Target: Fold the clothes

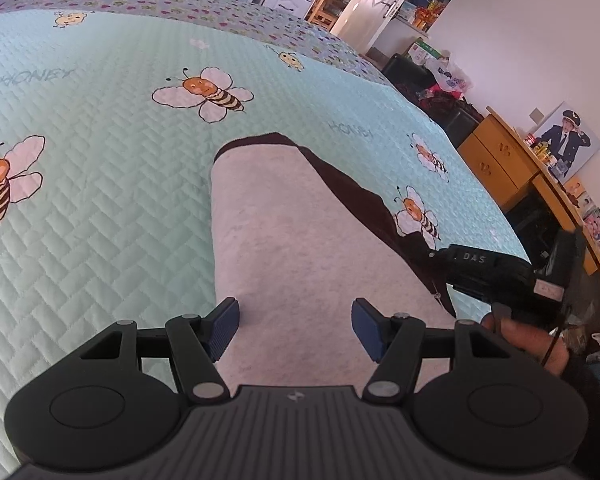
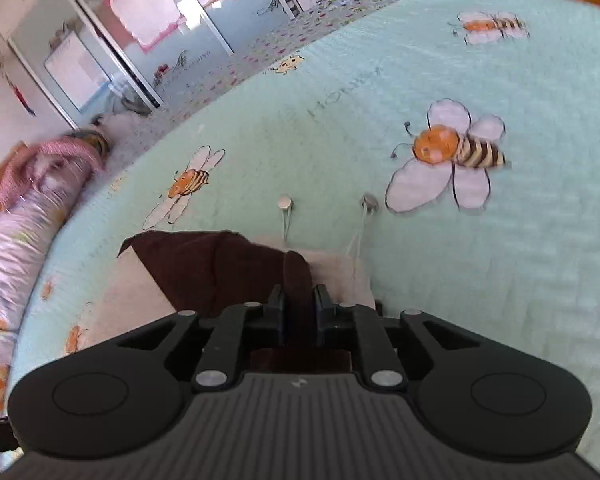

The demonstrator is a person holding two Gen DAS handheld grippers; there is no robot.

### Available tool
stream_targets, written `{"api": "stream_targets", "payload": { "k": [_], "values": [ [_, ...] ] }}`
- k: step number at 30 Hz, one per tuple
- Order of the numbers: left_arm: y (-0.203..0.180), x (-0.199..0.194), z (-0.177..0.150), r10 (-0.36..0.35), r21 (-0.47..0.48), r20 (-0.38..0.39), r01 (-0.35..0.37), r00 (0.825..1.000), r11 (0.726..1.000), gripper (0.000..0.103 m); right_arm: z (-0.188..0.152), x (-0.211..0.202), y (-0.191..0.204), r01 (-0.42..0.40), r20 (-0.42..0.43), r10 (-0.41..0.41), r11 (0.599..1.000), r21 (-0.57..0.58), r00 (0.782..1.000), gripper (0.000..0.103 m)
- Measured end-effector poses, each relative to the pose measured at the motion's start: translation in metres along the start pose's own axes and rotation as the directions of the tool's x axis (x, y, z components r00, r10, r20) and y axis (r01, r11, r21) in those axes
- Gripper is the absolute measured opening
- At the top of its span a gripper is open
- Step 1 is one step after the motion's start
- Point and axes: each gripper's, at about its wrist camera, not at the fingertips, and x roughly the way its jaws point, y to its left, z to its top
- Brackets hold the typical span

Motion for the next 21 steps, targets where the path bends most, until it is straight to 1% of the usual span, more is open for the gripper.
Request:
{"api": "stream_targets", "payload": {
  "k": [1, 3, 6, 8, 10, 12, 14, 15, 19, 21],
  "values": [
    [0.0, 0.0, -0.001, 0.002, 0.002, -0.001, -0.002, 1.0, 1.0, 0.065, -0.002, -0.003, -0.004, -0.01, 0.014, 0.01, 1.0, 0.018, 1.0, 0.03],
    [0.001, 0.0, 0.0, 0.003, -0.001, -0.002, -0.003, 1.0, 1.0, 0.065, -0.003, -0.014, -0.005, -0.015, 0.049, 0.013, 0.999, 0.039, 0.999, 0.045],
    [0.001, -0.002, 0.001, -0.002, -0.004, 0.004, 0.002, 1.0, 1.0, 0.065, -0.002, -0.034, -0.005, -0.035, 0.104, 0.03, 0.998, 0.043, 0.994, 0.047],
    [-0.002, -0.003, 0.001, -0.007, 0.002, 0.007, 0.007, 1.0, 1.0, 0.065, -0.002, -0.051, -0.003, -0.066, 0.14, 0.059, 0.997, 0.042, 0.988, 0.049],
    [-0.004, -0.003, 0.001, -0.012, 0.008, 0.009, 0.012, 1.0, 1.0, 0.065, 0.0, -0.064, 0.006, -0.107, 0.175, 0.103, 0.994, 0.017, 0.979, 0.05],
    [-0.006, -0.003, 0.001, -0.017, 0.013, 0.012, 0.017, 1.0, 1.0, 0.065, -0.003, -0.073, 0.014, -0.167, 0.188, 0.166, 0.986, -0.011, 0.968, 0.05],
    [-0.009, -0.004, 0.001, -0.022, 0.019, 0.015, 0.022, 1.0, 1.0, 0.065, -0.005, -0.073, 0.022, -0.217, 0.172, 0.219, 0.976, -0.031, 0.96, 0.051],
    [-0.01, -0.004, 0.001, -0.025, 0.022, 0.016, 0.025, 1.0, 0.999, 0.065, -0.006, -0.068, 0.023, -0.225, 0.158, 0.226, 0.974, -0.029, 0.961, 0.052],
    [-0.014, -0.002, -0.002, -0.03, 0.04, 0.015, 0.03, 0.999, 0.999, 0.065, -0.007, -0.037, 0.013, -0.215, 0.096, 0.212, 0.976, 0.027, 0.973, 0.052],
    [-0.017, 0.0, -0.005, -0.031, 0.052, 0.012, 0.031, 0.999, 0.998, 0.065, -0.006, -0.019, 0.003, -0.196, 0.063, 0.192, 0.978, 0.069, 0.979, 0.052]
  ]
}}
